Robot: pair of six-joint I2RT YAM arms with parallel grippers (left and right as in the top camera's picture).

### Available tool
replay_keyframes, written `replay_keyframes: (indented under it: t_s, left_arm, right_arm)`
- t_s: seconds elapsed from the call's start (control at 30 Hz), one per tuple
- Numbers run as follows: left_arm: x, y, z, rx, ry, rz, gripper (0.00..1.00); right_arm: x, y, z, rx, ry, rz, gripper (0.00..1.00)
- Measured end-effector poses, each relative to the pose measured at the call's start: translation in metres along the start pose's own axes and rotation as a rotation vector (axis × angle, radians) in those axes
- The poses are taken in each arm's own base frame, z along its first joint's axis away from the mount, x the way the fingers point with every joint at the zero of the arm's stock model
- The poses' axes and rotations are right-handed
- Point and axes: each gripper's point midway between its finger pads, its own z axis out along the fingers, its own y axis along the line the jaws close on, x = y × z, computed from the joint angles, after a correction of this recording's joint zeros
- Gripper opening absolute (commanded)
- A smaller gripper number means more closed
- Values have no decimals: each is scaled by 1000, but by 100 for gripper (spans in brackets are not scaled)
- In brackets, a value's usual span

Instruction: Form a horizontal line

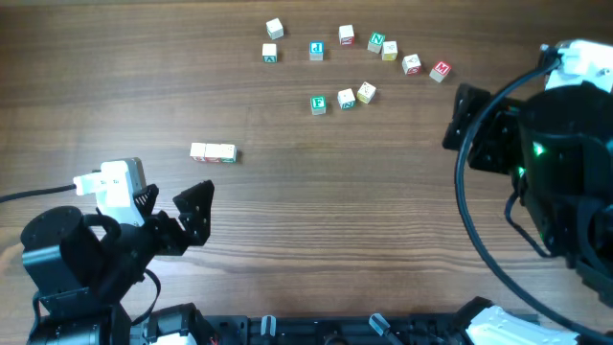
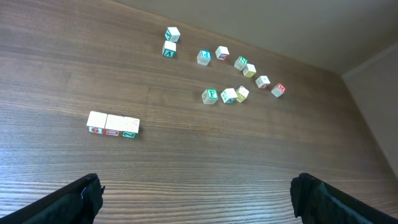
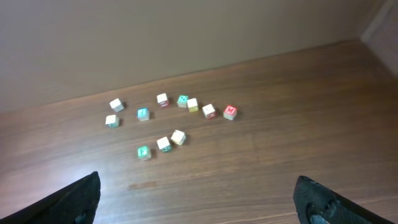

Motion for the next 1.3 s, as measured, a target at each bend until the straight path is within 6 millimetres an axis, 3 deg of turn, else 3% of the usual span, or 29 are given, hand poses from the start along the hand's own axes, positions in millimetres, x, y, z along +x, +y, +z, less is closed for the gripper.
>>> replay_keyframes:
  t_s: [0.2,0.3,0.43,0.53,0.7,0.93,1.0,1.2,1.27,1.3]
  left_arm:
    - [0,0,0,0,2,-1,100]
    - [0,0,0,0,2,-1,100]
    - [1,0,0,0,2,-1,100]
    - [1,0,0,0,2,-1,100]
    - [0,0,0,0,2,-1,100]
    - [1,0,0,0,3,-2,100]
    - [1,0,0,0,3,-1,100]
    - [0,0,0,0,3,-1,100]
    - [1,0,0,0,3,-2,100]
    - [1,0,0,0,3,-1,100]
  right_arm:
    - [-34,-13,9,11,-107,123,100]
    - [-60,1,6,-107,-239,88,100]
    - [-61,14,-9,-250,-365,2,100]
    - [-40,3,-17,-332,-480,2,100]
    - [-3,-23,-4,-354,-648,20,100]
    - [56,-36,-7,-457,-904,19,100]
    - [80,-40,6,-459,-914,17,100]
    - [127,-58,38,-427,-970,39,100]
    - [140,-61,54,-419,-956,42,100]
    - [157,-62,76,-402,-881,35,100]
